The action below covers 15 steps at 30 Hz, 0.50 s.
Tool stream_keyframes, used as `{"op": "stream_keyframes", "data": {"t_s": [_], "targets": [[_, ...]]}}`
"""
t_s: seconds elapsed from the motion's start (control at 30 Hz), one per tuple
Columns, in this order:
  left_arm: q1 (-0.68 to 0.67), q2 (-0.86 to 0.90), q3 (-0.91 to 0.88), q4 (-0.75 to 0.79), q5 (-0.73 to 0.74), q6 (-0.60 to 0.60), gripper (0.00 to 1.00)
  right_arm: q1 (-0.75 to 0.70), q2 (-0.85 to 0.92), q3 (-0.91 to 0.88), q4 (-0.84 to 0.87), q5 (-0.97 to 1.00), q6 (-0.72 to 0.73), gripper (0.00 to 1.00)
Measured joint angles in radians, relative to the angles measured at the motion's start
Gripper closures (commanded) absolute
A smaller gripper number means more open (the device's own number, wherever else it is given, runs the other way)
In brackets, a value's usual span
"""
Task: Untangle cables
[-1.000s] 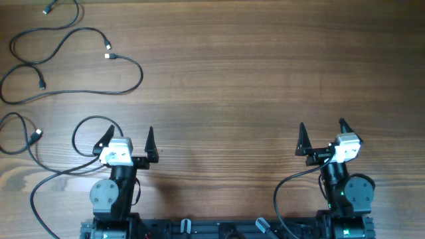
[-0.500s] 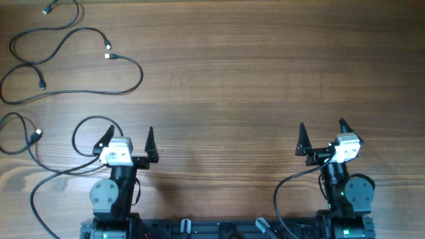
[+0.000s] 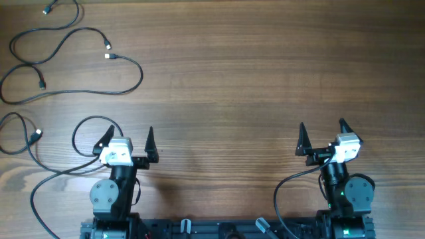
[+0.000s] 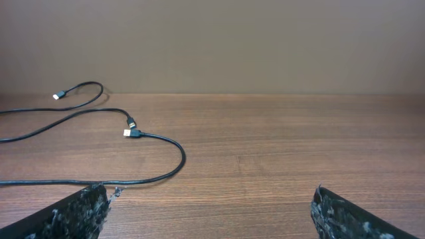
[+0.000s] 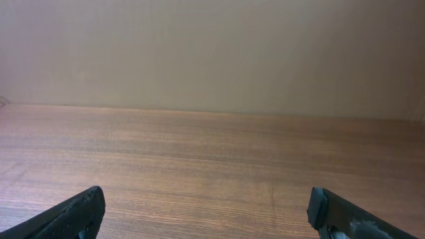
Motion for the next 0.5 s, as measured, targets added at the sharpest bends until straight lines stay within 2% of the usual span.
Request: {"op": "stream_keyframes", "data": {"t_s": [0.5], "targets": [[0.0,0.0,0.0,0.0,0.0,0.0,0.0,0.0,0.0,0.0,0.0,0.0,-0.004,0.0]]}}
